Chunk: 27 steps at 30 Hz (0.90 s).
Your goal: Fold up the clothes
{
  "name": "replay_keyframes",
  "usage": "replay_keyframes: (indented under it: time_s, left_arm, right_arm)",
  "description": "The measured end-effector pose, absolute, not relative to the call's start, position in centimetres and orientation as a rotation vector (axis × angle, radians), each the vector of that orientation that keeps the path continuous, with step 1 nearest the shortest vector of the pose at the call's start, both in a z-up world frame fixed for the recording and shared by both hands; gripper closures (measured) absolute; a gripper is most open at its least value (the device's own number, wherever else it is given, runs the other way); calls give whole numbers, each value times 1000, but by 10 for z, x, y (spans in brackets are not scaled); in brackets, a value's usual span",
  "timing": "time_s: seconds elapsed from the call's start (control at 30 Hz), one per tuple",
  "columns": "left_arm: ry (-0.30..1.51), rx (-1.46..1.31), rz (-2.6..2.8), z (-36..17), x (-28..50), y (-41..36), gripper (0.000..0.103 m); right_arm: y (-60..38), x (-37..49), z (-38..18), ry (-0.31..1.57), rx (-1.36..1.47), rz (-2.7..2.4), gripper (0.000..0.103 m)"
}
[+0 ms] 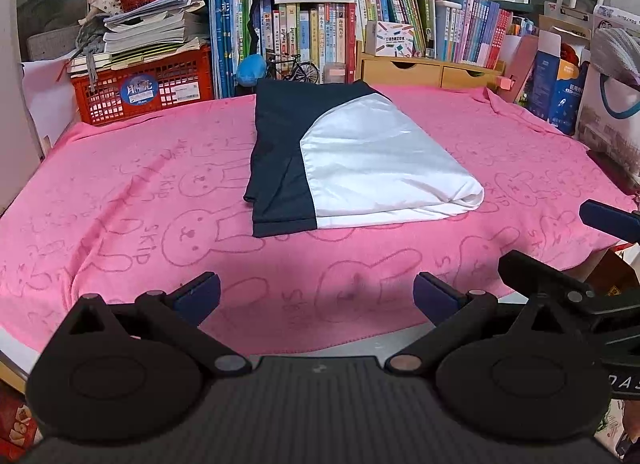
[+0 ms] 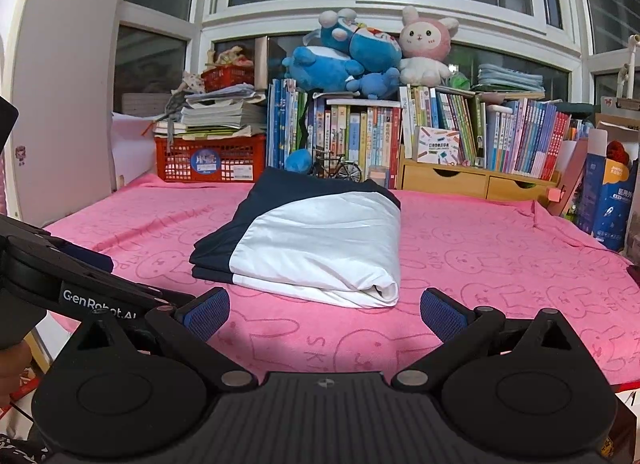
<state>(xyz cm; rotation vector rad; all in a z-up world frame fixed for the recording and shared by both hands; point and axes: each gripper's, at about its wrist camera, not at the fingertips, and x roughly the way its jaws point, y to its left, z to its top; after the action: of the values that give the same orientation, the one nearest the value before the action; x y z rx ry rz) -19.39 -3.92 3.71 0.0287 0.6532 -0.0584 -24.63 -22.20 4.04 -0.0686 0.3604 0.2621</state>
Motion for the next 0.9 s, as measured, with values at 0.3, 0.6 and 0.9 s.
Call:
replay_keyframes:
  time_s: [0.3,0.6,0.9]
  left_arm:
    - [656,19,-70,38,-194,-38,0]
    - [655,19,-70,37,-192,-41,0]
    - [663,65,-65,45,-166,-45,0]
  right_arm:
    - [-223,-247,41,356,-68,258,0]
    - [-224,-246,41,358,-62,254,0]
    - [-220,-229,45,361,-130,253,0]
